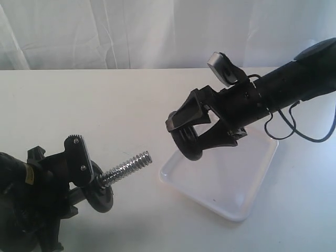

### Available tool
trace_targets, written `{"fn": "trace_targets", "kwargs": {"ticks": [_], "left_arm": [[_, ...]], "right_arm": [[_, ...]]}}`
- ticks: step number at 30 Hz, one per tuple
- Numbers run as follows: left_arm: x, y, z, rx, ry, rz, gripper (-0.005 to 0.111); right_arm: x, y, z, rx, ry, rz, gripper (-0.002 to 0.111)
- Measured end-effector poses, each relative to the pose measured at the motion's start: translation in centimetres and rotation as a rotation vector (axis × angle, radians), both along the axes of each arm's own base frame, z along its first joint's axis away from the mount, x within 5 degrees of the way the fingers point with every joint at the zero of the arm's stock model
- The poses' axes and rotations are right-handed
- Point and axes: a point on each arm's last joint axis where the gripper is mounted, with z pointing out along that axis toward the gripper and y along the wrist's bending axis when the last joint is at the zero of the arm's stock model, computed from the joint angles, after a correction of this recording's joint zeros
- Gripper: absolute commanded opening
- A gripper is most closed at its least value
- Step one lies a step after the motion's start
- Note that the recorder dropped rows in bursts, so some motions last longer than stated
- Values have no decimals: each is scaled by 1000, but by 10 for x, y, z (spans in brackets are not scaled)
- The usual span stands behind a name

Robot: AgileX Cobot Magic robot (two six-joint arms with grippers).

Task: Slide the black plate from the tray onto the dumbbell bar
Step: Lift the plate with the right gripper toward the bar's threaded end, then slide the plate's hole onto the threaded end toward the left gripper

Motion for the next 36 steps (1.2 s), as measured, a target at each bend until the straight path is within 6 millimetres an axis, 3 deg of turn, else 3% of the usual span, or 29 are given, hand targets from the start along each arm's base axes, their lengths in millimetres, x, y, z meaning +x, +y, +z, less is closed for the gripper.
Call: {"fn": "trace_targets", "kwargs": {"ticks": [17, 36], "left_arm": [[-1, 1, 5, -17, -19, 3, 0], [-2, 2, 10, -29, -29, 9, 0]], "right_arm": [[-14, 30, 0, 4, 19, 79, 0], [-12, 34, 6, 73, -4, 61, 0]]}}
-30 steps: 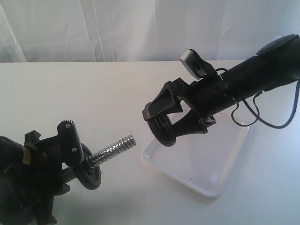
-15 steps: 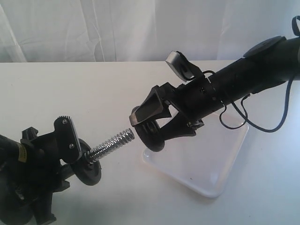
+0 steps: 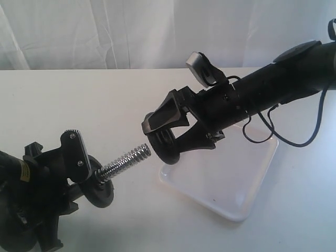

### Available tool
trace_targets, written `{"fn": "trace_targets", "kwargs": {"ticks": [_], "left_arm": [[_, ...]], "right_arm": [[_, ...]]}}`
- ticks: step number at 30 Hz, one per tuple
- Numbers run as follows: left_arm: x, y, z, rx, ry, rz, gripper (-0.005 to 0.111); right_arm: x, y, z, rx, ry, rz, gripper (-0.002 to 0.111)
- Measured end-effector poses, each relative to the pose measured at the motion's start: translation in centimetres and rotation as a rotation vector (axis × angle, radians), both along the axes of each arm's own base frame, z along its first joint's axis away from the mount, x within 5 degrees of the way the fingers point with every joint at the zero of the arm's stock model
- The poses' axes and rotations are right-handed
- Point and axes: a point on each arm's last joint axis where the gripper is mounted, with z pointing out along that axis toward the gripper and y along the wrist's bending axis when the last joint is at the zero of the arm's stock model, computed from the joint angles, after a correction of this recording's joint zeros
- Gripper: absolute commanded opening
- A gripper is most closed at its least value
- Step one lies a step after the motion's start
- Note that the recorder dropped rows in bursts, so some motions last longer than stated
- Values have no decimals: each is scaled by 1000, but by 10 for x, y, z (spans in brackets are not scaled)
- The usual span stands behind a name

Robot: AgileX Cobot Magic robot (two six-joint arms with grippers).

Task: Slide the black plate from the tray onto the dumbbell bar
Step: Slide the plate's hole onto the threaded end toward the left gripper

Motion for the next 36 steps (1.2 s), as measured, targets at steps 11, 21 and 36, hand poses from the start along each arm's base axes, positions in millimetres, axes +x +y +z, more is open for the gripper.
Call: {"fn": "trace_targets", "kwargs": {"ticks": [11, 21, 36], "left_arm": [[0, 0, 0, -1, 1, 1, 0], [0, 0, 0, -1, 1, 1, 0], [0, 0, 0, 0, 2, 1, 0]], "right_arm": [[-5, 1, -7, 45, 39, -29, 0], [-9, 8, -8, 55, 43, -21, 0], [-16, 19, -8, 54, 42, 18, 0]]}}
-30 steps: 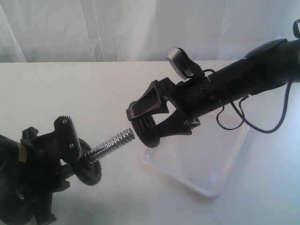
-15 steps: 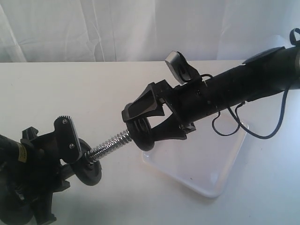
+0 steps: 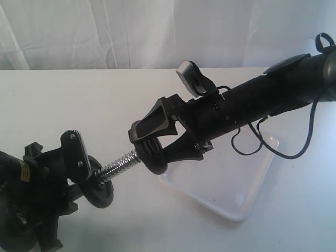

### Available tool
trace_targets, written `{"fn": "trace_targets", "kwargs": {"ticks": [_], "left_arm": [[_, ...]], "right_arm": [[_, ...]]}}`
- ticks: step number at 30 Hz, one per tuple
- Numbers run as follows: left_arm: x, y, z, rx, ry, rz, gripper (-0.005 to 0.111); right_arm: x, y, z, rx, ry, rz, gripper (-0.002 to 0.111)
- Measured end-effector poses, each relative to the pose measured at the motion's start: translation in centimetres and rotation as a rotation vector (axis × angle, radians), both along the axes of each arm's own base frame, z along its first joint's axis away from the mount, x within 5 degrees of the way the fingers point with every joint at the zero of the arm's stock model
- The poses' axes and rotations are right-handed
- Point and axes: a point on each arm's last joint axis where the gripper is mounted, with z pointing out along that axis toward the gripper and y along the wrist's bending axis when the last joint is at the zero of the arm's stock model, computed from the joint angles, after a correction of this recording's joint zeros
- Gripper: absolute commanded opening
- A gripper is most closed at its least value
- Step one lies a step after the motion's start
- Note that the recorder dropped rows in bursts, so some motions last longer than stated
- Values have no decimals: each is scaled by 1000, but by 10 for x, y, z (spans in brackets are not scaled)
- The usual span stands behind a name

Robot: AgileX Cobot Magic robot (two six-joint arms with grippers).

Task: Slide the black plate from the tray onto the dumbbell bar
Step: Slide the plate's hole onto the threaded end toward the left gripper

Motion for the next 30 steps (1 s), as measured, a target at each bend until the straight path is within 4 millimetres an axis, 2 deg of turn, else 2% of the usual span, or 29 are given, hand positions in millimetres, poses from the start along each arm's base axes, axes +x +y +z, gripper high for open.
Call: {"fn": "trace_targets", "kwargs": {"ticks": [14, 22, 30], "left_arm": [[-1, 1, -1, 12, 9, -4, 0], [-7, 5, 8, -11, -19, -3, 0], [-8, 6, 9, -13, -22, -3, 0]], "right_arm": [[-2, 4, -2, -6, -7, 8, 0], [-2, 5, -1, 19, -12, 20, 0], [-3, 6, 0, 29, -8, 19, 0]]}}
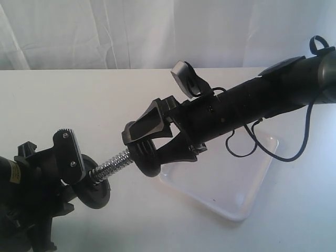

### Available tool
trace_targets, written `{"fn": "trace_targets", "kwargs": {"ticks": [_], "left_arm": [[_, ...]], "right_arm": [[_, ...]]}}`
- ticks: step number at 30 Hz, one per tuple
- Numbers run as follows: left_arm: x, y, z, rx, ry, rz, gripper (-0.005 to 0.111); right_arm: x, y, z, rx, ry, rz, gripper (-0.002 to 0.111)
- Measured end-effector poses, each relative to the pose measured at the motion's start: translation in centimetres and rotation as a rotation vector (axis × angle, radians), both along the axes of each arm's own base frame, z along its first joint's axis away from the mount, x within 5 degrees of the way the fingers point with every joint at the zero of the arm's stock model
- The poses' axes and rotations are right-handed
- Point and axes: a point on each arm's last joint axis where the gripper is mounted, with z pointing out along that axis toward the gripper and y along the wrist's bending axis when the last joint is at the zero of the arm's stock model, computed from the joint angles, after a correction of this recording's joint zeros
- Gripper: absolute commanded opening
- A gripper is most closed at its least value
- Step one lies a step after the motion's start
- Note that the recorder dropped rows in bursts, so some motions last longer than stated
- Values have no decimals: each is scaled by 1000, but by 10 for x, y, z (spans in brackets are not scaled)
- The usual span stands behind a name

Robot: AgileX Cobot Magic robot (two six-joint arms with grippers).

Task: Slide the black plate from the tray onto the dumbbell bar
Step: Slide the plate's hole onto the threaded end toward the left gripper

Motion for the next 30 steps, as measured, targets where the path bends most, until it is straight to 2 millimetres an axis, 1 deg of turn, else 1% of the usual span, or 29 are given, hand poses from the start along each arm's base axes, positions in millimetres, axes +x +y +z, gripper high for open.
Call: {"fn": "trace_targets", "kwargs": {"ticks": [10, 15, 20, 27, 30], "left_arm": [[0, 0, 0, 1, 1, 0, 0], [-1, 0, 0, 6, 4, -5, 0], [-1, 0, 0, 7, 3, -10, 0], [-2, 1, 1, 11, 2, -16, 0], [-2, 0, 1, 11, 3, -18, 0]], "right_arm": [[-1, 1, 0, 0, 0, 4, 0], [-7, 12, -1, -11, -10, 28, 0], [-9, 16, -2, -17, -14, 34, 0], [-16, 28, -3, -29, -27, 56, 0], [-16, 29, -3, -30, -28, 56, 0]]}}
